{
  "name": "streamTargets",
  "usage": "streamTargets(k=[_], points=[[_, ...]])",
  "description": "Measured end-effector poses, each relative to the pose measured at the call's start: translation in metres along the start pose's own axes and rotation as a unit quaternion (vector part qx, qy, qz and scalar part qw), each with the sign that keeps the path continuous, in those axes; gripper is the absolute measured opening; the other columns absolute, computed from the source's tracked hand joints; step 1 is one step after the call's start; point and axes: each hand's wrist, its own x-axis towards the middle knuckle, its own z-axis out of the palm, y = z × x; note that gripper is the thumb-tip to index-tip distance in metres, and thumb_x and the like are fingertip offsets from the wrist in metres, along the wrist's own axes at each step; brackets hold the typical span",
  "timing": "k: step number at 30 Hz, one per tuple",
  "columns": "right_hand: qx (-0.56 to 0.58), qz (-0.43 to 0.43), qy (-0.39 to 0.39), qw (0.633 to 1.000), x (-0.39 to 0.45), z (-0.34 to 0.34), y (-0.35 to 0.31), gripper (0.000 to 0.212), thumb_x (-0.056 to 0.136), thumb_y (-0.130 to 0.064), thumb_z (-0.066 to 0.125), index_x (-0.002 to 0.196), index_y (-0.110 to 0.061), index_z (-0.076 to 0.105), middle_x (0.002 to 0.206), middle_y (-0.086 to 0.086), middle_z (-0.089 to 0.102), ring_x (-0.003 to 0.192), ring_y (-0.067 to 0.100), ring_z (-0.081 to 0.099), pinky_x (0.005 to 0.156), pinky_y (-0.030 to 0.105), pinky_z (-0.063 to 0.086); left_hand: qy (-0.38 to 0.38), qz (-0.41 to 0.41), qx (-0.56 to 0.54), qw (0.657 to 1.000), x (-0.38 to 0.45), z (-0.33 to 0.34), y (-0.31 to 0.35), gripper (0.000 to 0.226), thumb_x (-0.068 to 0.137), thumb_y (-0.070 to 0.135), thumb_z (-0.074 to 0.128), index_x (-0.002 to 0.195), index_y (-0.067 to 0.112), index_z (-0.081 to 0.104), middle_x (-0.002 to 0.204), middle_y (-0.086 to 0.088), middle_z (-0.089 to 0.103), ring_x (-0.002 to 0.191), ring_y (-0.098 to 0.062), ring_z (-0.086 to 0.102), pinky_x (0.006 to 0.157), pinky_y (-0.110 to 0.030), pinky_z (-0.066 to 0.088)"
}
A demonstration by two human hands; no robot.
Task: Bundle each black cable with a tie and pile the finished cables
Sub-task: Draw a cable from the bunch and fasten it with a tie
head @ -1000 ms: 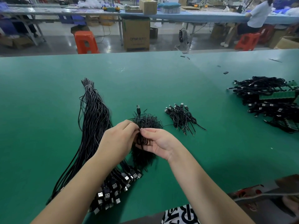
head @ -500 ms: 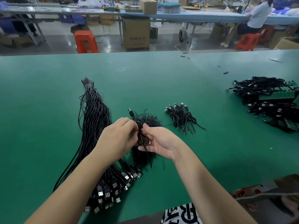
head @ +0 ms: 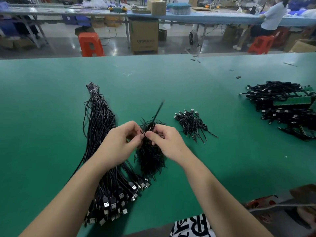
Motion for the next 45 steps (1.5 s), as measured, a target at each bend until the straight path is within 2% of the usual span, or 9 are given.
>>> streamTargets(k=[4,7,11,20,24,30,36,39,45], points=[[0.098,0.05,-0.019,0.994,-0.004,0.006,0.0,0.025,0.1,-0.025,0.061,0.075,-0.021,0.06,0.055,-0.005,0.049,0.051,0.011,0.039,0.051,0.024,0.032,0.019,0.124,0.18,0.976,-0.002,0.0,0.002,0.003,0.095,0.021,0.06,0.094,0.024,0.058,0.078,0.011,0.063,0.062,-0.005,0.054,0.058,-0.03,0.045],[0.191,0.109,-0.012,0.975,-0.001,0.007,-0.002,0.019,0.1,-0.022,0.063,0.118,-0.018,0.062,0.052,-0.01,0.052,0.046,0.007,0.042,0.046,0.02,0.037,0.037,0.173,0.2,0.964,-0.006,0.006,0.001,0.007,0.094,0.021,0.055,0.099,0.019,0.061,0.087,0.007,0.064,0.072,-0.014,0.058,0.061,-0.034,0.05],[0.145,0.071,-0.013,0.987,0.001,0.0,-0.008,0.017,0.099,-0.018,0.063,0.115,-0.022,0.06,0.072,0.017,0.059,0.052,0.021,0.044,0.05,0.029,0.038,0.059,0.107,0.124,0.985,-0.006,0.013,-0.002,0.01,0.094,0.017,0.064,0.093,0.026,0.06,0.079,0.013,0.064,0.063,0.0,0.051,0.06,-0.024,0.044],[0.065,0.007,-0.015,0.998,0.001,0.003,-0.005,0.03,0.092,-0.009,0.071,0.101,-0.038,0.071,0.087,-0.013,0.065,0.07,-0.004,0.06,0.069,0.013,0.049,0.06,-0.059,-0.077,0.993,0.005,0.008,-0.006,0.014,0.095,0.015,0.066,0.082,0.02,0.066,0.066,0.002,0.064,0.047,-0.002,0.044,0.048,-0.013,0.033],[0.071,0.046,-0.006,0.996,0.001,0.005,-0.001,0.017,0.097,-0.03,0.067,0.081,-0.034,0.072,0.057,-0.016,0.051,0.048,0.002,0.043,0.05,0.013,0.033,0.079,0.05,0.059,0.994,0.0,0.01,-0.001,0.009,0.094,0.013,0.064,0.087,0.018,0.062,0.073,0.014,0.058,0.066,-0.004,0.051,0.06,-0.015,0.039],[0.202,0.146,-0.057,0.967,-0.001,0.005,-0.001,0.012,0.1,-0.023,0.062,0.112,-0.021,0.062,0.063,0.004,0.053,0.039,0.007,0.025,0.038,0.019,0.02,0.074,0.219,0.272,0.934,-0.003,0.017,-0.007,0.018,0.096,0.014,0.051,0.089,0.005,0.065,0.082,-0.006,0.061,0.076,-0.031,0.056,0.068,-0.044,0.047],[0.198,0.098,-0.049,0.974,-0.003,0.002,0.0,0.023,0.104,-0.008,0.051,0.105,-0.021,0.071,0.08,0.015,0.068,0.056,0.018,0.055,0.054,0.029,0.049,0.086,0.026,0.067,0.994,-0.003,0.02,-0.01,0.011,0.093,0.015,0.063,0.084,0.021,0.06,0.069,0.014,0.059,0.064,-0.002,0.051,0.06,-0.014,0.037],[0.195,0.061,-0.093,0.975,-0.004,0.0,-0.002,0.028,0.098,0.002,0.058,0.113,-0.02,0.069,0.083,-0.004,0.074,0.071,0.011,0.066,0.06,0.024,0.054,0.062,-0.1,-0.095,0.988,0.003,0.015,-0.014,0.015,0.095,0.018,0.065,0.08,0.02,0.066,0.063,0.011,0.058,0.056,-0.006,0.045,0.058,-0.024,0.037],[0.088,0.04,-0.008,0.995,0.0,0.005,-0.003,0.013,0.093,-0.024,0.073,0.082,-0.031,0.073,0.062,-0.009,0.06,0.047,0.008,0.045,0.048,0.02,0.038,0.048,-0.088,-0.1,0.99,-0.001,0.014,-0.01,0.016,0.094,0.014,0.066,0.078,0.018,0.064,0.06,0.012,0.054,0.056,-0.005,0.044,0.058,-0.022,0.037]])
